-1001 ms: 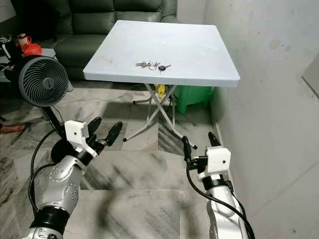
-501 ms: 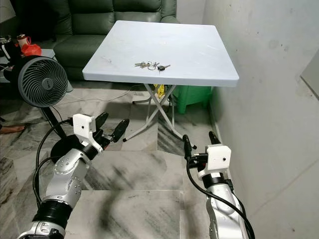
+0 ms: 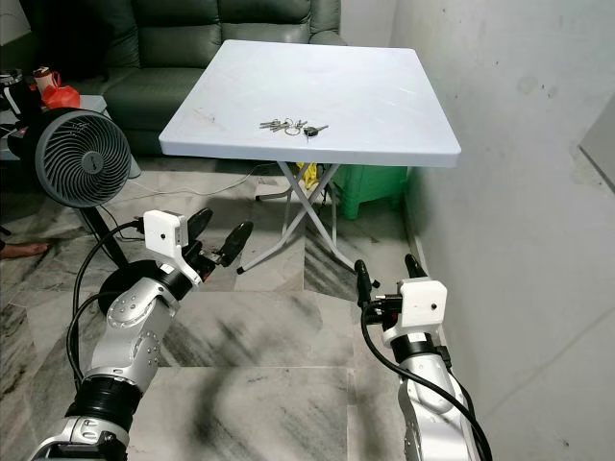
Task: Hang keys on a hook
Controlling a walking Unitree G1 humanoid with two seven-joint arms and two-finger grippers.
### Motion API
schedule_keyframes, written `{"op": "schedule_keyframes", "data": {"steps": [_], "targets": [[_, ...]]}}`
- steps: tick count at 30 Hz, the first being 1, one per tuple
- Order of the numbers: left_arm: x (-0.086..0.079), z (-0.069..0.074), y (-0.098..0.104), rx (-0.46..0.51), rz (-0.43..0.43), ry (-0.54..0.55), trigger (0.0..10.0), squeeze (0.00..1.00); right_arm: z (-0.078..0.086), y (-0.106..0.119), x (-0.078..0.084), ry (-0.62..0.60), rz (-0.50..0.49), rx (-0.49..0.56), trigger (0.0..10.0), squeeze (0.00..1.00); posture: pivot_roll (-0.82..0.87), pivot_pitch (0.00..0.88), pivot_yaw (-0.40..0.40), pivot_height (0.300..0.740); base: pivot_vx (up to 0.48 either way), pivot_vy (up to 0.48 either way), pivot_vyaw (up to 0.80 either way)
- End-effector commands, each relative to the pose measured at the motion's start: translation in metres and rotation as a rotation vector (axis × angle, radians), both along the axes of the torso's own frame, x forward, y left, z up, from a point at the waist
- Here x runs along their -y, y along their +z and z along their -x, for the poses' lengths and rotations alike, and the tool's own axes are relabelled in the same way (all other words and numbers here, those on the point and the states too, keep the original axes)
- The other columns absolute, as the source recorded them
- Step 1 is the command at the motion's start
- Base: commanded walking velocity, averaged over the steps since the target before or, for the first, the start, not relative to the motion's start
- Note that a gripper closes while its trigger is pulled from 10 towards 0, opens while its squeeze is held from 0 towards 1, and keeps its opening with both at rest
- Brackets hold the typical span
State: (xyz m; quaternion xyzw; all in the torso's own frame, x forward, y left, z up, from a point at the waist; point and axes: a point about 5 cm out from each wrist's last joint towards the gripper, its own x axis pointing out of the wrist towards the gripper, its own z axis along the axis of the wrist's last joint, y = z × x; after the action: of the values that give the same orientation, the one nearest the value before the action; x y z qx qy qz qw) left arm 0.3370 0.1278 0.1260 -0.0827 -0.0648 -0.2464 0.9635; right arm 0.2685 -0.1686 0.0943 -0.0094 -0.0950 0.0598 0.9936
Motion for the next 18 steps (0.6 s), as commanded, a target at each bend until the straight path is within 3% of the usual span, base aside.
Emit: {"op": "schedule_keyframes", "data": {"steps": [1,18], "targets": [[0.0022,-0.0034,0.0040,0.004,-0.008,-0.007,10.0,0.00,-0.0018,0.0069,-0.0018,0.009,0.008,0.022,10.0,0.00,-0.07,0.025,0.025,0.740,0.322,0.000,0.00],[0.0050,-0.0051,0.0061,0.012,-0.020,-0.017,10.0,0.00,0.0003,0.0063,-0.0004,0.005,0.012,0.022,10.0,0.00,-0.07,0.026,0.030,0.740,0.337,0.000,0.00]]}}
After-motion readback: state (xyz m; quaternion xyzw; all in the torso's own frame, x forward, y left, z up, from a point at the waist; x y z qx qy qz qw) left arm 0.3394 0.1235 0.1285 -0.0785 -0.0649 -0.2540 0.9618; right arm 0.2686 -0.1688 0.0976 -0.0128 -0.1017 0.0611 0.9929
